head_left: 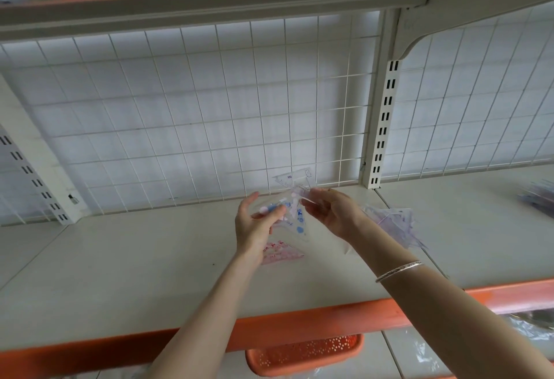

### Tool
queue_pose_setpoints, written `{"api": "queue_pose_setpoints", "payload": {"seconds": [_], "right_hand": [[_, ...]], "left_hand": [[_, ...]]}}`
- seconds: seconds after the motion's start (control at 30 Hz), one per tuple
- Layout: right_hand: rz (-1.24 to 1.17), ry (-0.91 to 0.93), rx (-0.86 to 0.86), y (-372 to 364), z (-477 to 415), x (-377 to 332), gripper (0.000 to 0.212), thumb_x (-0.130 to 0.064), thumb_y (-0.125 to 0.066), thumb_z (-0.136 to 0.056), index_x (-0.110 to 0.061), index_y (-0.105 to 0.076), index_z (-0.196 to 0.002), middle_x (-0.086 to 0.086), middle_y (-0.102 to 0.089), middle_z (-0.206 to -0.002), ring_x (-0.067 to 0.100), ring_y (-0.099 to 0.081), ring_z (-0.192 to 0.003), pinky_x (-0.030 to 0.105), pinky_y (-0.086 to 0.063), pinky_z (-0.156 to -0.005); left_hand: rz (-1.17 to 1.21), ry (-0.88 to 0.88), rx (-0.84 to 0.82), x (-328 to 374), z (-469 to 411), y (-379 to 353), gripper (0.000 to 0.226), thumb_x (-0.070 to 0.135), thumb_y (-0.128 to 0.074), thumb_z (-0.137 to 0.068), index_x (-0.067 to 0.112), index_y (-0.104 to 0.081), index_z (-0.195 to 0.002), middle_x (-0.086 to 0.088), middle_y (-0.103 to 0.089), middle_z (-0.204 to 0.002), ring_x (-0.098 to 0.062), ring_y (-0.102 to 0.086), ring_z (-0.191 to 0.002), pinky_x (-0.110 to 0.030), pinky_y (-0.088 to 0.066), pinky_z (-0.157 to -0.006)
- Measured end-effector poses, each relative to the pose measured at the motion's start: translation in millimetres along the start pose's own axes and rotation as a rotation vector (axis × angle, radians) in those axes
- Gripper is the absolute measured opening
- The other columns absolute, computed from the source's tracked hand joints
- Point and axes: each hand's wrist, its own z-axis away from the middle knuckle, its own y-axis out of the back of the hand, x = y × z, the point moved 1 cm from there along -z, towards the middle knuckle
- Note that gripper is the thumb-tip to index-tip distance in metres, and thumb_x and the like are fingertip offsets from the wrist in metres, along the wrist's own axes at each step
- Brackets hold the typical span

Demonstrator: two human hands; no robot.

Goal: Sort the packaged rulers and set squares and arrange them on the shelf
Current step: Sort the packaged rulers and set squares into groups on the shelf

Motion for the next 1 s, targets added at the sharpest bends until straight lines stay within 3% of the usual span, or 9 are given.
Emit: {"api": "queue_pose_setpoints", "payload": {"seconds": [0.13, 0.37, 0.53, 0.73, 0.9, 1.0], "right_hand": [[0.049, 0.056, 0.001, -4, 0, -2, 0.019, 0.001, -0.050, -0.094, -0.009, -0.052, -0.077, 0.003, -0.073, -0.070, 0.015, -0.069, -0.063, 0.020, -0.052, -0.054], [-0.032, 0.104, 0.107, 3, -5, -1, 0.026, 0.000, -0.049, -0.094, -0.014, -0.044, -0.074, 0.002, -0.071, -0.071, 0.018, -0.064, -0.069, 0.025, -0.048, -0.059], [-0.181, 0.169, 0.142, 8, -4, -3, 0.021, 0.000, -0.049, -0.095, -0.011, -0.043, -0.078, 0.011, -0.067, -0.079, 0.022, -0.069, -0.070, 0.030, -0.057, -0.062], [-0.178, 0.243, 0.013, 0, 1, -3, 0.019, 0.001, -0.052, -0.092, -0.009, -0.046, -0.078, 0.015, -0.065, -0.083, 0.032, -0.067, -0.081, 0.036, -0.059, -0.076], [-0.130, 0.239, -0.118, 0, 3, 2, 0.019, 0.001, -0.048, -0.094, -0.007, -0.050, -0.077, 0.008, -0.064, -0.074, 0.025, -0.068, -0.077, 0.034, -0.056, -0.084], [-0.117, 0.218, -0.136, -1, 5, 4, 0.021, 0.003, -0.048, -0.092, -0.006, -0.051, -0.074, 0.007, -0.066, -0.072, 0.021, -0.068, -0.076, 0.033, -0.057, -0.082]], "left_hand": [[-0.042, 0.026, -0.065, 5, -1, 1, 0.013, 0.013, -0.077, -0.079, 0.016, -0.070, -0.089, 0.000, -0.069, -0.073, -0.010, -0.055, -0.057, -0.014, -0.037, -0.046], [0.030, 0.111, -0.191, 4, -2, 4, 0.004, 0.012, -0.070, -0.085, 0.013, -0.070, -0.089, 0.002, -0.067, -0.076, -0.009, -0.056, -0.064, -0.016, -0.042, -0.053], [0.120, 0.211, -0.157, 3, -9, 11, 0.006, 0.005, -0.063, -0.090, 0.004, -0.063, -0.096, -0.012, -0.061, -0.093, -0.019, -0.069, -0.062, -0.017, -0.051, -0.051], [0.366, 0.592, -0.278, 15, -11, 4, 0.022, 0.007, -0.046, -0.098, -0.005, -0.064, -0.094, -0.031, -0.058, -0.118, -0.035, -0.071, -0.069, -0.026, -0.059, -0.056], [0.391, 0.728, -0.264, 22, -21, 2, 0.066, 0.057, -0.049, -0.091, -0.006, -0.060, -0.106, -0.032, -0.063, -0.105, -0.040, -0.068, -0.081, -0.037, -0.058, -0.068], [0.345, 0.736, -0.233, 23, -28, 2, 0.058, 0.047, -0.060, -0.089, -0.007, -0.058, -0.111, -0.030, -0.064, -0.100, -0.038, -0.069, -0.076, -0.034, -0.060, -0.063]]}}
